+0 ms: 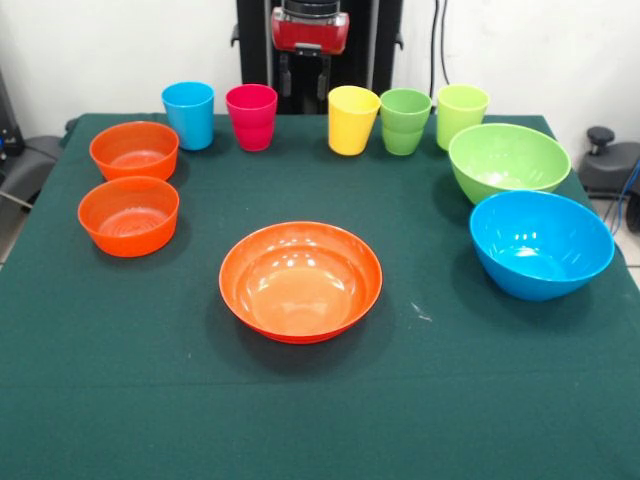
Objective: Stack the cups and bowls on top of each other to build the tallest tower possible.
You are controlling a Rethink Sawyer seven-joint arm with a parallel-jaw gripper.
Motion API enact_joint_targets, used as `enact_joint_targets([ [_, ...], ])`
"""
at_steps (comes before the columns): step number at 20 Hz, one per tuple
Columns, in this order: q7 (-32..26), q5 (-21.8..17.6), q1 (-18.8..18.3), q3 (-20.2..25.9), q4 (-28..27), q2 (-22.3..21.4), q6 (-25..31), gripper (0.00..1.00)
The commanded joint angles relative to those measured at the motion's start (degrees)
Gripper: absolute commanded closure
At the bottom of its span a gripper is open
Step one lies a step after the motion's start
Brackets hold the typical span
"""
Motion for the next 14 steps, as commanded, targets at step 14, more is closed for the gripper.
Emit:
enact_joint_targets([
  [14, 13.38, 4.05, 3.38, 7.35, 0.26, -3.51, -0.25, 0.00],
])
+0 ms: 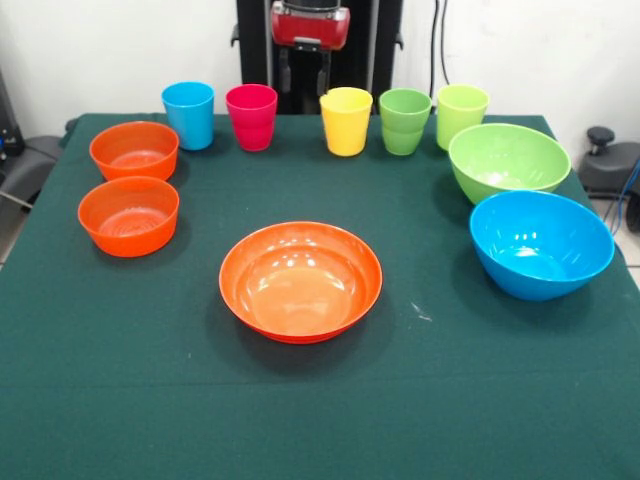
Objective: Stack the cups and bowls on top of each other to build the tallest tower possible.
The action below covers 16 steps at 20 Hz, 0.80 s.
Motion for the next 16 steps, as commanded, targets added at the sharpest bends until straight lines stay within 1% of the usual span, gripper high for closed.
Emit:
enact_joint_targets([
  [1, 10.71, 4.16, 3.37, 6.99, -0.10, -1.07, -0.56, 0.00],
  [4, 11.27, 4.31, 3.93, 6.86, -0.14, -0.90, -0.79, 0.00],
  [7, 11.80, 4.27, 4.47, 6.55, -0.82, 0.36, -1.76, 0.00],
  [12, 12.81, 4.59, 5.58, 6.15, -0.63, 0.39, -2.00, 0.00],
  [16, 12.87, 3.61, 4.91, 6.08, -1.64, 1.61, -2.30, 0.00],
])
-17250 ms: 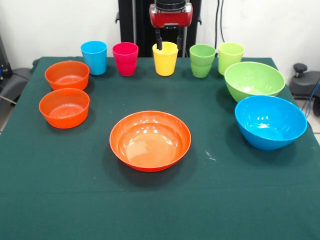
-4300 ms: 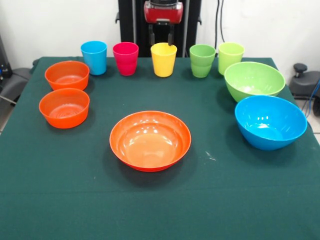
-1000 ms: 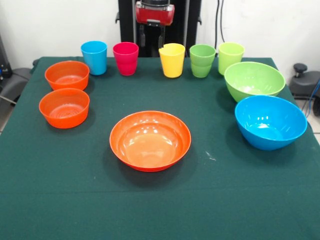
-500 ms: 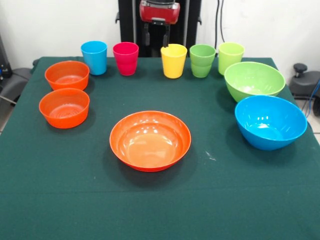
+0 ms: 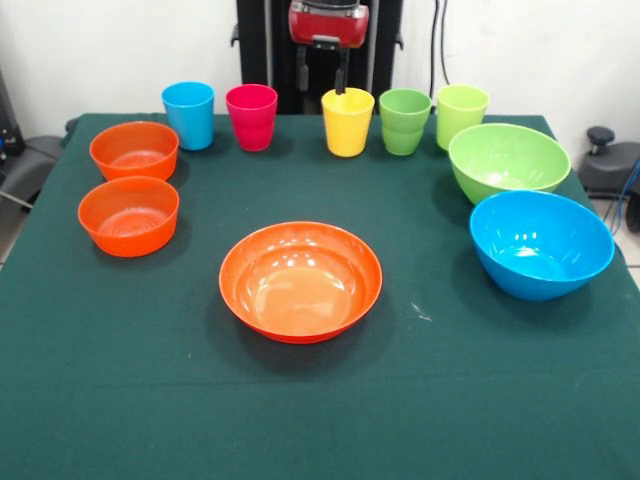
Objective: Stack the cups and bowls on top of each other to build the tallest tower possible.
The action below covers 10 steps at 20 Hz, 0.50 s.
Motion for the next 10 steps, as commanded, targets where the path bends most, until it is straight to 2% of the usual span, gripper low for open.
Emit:
enact_joint_targets([
  [1, 9.60, 1.87, 0.54, 6.14, -2.69, 3.23, -2.60, 0.00],
  [6, 9.38, 1.13, 0.48, 5.29, -5.78, 7.91, -5.25, 0.00],
  [10, 9.30, 1.63, 0.68, 5.30, -6.75, 9.08, -5.70, 0.00],
])
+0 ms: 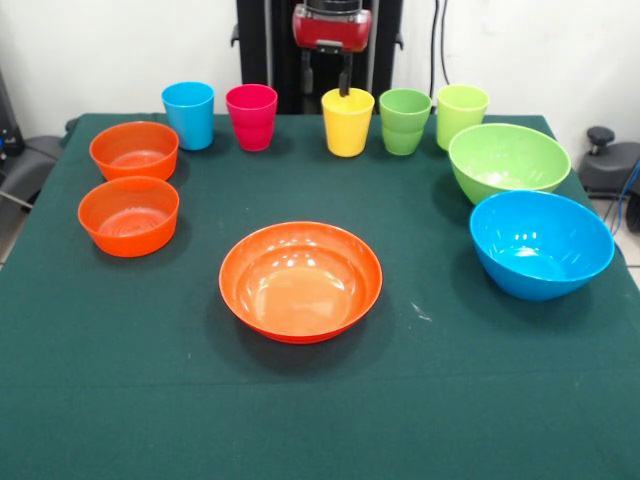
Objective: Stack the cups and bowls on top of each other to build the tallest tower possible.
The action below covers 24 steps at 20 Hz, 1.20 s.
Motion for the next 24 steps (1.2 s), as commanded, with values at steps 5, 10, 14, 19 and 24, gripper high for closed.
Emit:
enact_joint_targets([
  [5, 8.70, 2.71, 1.68, 4.92, -6.88, 6.39, -5.40, 0.00],
  [10, 8.77, 3.60, 2.72, 3.87, -7.70, 8.93, -7.06, 0.00],
  [14, 8.57, 3.30, 2.49, 3.71, -8.54, 10.41, -8.02, 0.00],
  [19, 8.21, 2.98, 2.20, 3.73, -9.17, 11.03, -8.44, 0.00],
  [24, 7.51, 3.83, 3.92, 2.15, -9.55, 10.03, -9.32, 1.00],
])
